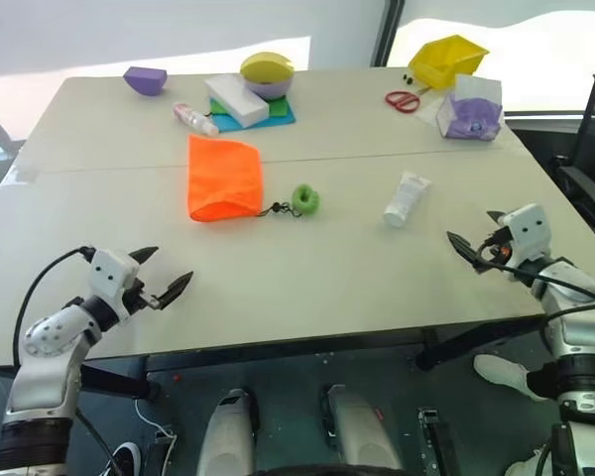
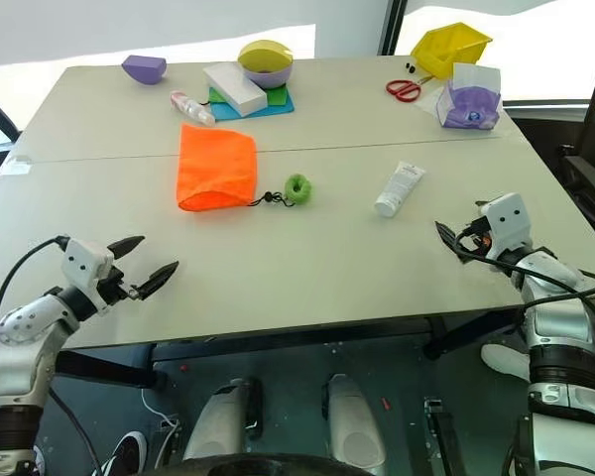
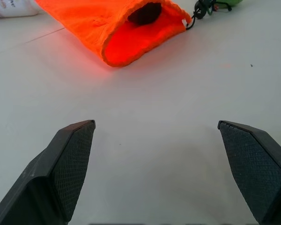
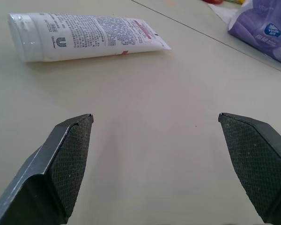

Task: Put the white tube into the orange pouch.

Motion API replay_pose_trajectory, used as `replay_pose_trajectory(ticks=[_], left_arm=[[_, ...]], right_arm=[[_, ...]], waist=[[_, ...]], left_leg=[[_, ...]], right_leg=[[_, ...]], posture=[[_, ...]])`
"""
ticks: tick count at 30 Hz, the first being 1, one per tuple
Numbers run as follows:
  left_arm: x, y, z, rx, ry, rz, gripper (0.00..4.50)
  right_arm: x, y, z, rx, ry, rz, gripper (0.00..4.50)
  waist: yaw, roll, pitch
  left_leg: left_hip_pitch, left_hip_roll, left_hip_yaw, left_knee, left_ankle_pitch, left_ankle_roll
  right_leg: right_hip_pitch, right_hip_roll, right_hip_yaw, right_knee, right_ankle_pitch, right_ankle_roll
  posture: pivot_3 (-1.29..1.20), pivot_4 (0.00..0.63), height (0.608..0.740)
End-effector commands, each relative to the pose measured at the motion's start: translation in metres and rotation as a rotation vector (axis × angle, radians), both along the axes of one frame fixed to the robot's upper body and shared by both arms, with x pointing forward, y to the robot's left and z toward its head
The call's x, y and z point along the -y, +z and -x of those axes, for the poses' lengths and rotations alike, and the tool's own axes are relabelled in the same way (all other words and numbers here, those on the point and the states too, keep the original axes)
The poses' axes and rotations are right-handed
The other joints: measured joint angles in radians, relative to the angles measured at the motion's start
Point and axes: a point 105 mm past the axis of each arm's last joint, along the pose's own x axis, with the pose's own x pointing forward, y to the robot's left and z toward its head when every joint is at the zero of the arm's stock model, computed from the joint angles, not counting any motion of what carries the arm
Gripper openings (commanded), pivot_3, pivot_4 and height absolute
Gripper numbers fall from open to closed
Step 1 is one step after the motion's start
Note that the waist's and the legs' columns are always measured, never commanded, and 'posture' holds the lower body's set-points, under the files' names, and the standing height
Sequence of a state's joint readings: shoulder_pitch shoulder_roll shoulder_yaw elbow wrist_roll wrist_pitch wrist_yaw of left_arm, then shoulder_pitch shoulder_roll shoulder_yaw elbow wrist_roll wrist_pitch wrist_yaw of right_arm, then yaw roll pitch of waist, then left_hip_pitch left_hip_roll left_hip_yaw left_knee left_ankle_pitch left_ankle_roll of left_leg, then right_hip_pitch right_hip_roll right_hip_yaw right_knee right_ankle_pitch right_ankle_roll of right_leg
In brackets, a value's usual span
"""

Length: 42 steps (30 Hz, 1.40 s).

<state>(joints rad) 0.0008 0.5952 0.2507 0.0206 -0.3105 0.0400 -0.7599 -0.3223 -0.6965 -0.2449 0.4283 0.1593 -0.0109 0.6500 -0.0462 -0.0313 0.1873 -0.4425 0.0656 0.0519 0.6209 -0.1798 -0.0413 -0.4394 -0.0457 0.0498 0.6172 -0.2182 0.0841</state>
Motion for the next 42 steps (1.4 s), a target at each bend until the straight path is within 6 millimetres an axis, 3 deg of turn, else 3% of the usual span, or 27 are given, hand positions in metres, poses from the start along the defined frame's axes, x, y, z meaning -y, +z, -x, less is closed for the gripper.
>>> replay_pose_trajectory(ticks=[1, 16, 22, 24, 28, 31, 34, 40, 42], left_arm=[[0.002, 0.012, 0.002, 0.040, -0.016, 0.006, 4.50], [-0.008, 0.018, -0.004, 0.106, 0.049, -0.013, 4.50], [-0.007, 0.026, -0.015, 0.170, 0.078, -0.036, 4.50], [-0.006, 0.029, -0.021, 0.197, 0.090, -0.054, 4.50], [0.003, 0.034, -0.039, 0.245, 0.110, -0.110, 4.50], [0.019, 0.039, -0.051, 0.283, 0.077, -0.165, 4.50], [0.022, 0.043, -0.071, 0.315, 0.122, -0.256, 4.50], [0.028, 0.038, -0.099, 0.339, 0.204, -0.335, 4.50], [0.030, 0.036, -0.108, 0.348, 0.236, -0.354, 4.50]], right_arm=[[-0.005, 0.010, -0.002, 0.046, 0.024, 0.020, 4.48], [-0.006, 0.010, -0.004, 0.056, 0.022, 0.029, 4.48], [-0.018, 0.012, -0.003, 0.067, 0.068, 0.029, 4.48], [-0.035, 0.016, -0.001, 0.070, 0.140, 0.011, 4.48], [-0.097, 0.015, 0.013, 0.073, 0.396, 0.056, 4.48], [-0.137, 0.020, 0.020, 0.096, 0.504, 0.002, 4.48], [-0.181, 0.024, 0.029, 0.119, 0.627, 0.012, 4.48], [-0.229, 0.025, 0.032, 0.144, 0.700, -0.020, 4.48], [-0.237, 0.022, 0.034, 0.141, 0.712, -0.022, 4.48]], waist=[[0.000, 0.000, 0.000], [0.002, 0.000, 0.000], [0.003, 0.000, 0.000], [0.003, 0.000, 0.000], [0.004, 0.000, 0.000], [0.005, 0.000, 0.000], [0.006, 0.000, 0.000], [0.005, 0.000, 0.000], [0.012, 0.000, 0.000]], left_leg=[[0.000, 0.000, 0.000, 0.000, 0.000, 0.000], [0.000, 0.000, 0.000, 0.001, 0.000, 0.000], [0.000, 0.000, 0.000, 0.001, 0.000, 0.000], [0.000, 0.000, 0.000, 0.002, 0.000, 0.000], [0.000, 0.000, 0.000, 0.002, 0.000, 0.000], [0.000, 0.000, 0.000, 0.002, 0.000, 0.000], [0.000, 0.000, 0.000, 0.003, 0.000, 0.000], [0.000, 0.000, 0.000, 0.008, 0.000, 0.000], [0.000, 0.000, 0.000, 0.008, 0.000, 0.000]], right_leg=[[0.000, 0.000, 0.000, 0.000, 0.000, 0.000], [0.001, 0.000, 0.000, 0.000, 0.000, 0.000], [0.001, 0.000, 0.000, 0.000, 0.000, 0.000], [0.001, 0.000, 0.000, 0.000, 0.000, 0.000], [0.001, 0.000, 0.000, 0.001, 0.000, 0.000], [0.001, 0.001, 0.000, 0.003, 0.000, 0.001], [0.001, 0.001, 0.000, 0.005, 0.000, 0.001], [0.001, 0.000, 0.000, 0.008, 0.000, 0.001], [0.001, 0.000, -0.001, 0.009, 0.000, 0.001]], posture=[[0.00, 0.150, 0.740], [0.00, 0.150, 0.740], [0.00, 0.150, 0.740], [0.00, 0.150, 0.740], [0.00, 0.150, 0.740], [0.00, 0.150, 0.740], [0.00, 0.150, 0.740], [0.00, 0.150, 0.740], [0.00, 0.150, 0.740]])
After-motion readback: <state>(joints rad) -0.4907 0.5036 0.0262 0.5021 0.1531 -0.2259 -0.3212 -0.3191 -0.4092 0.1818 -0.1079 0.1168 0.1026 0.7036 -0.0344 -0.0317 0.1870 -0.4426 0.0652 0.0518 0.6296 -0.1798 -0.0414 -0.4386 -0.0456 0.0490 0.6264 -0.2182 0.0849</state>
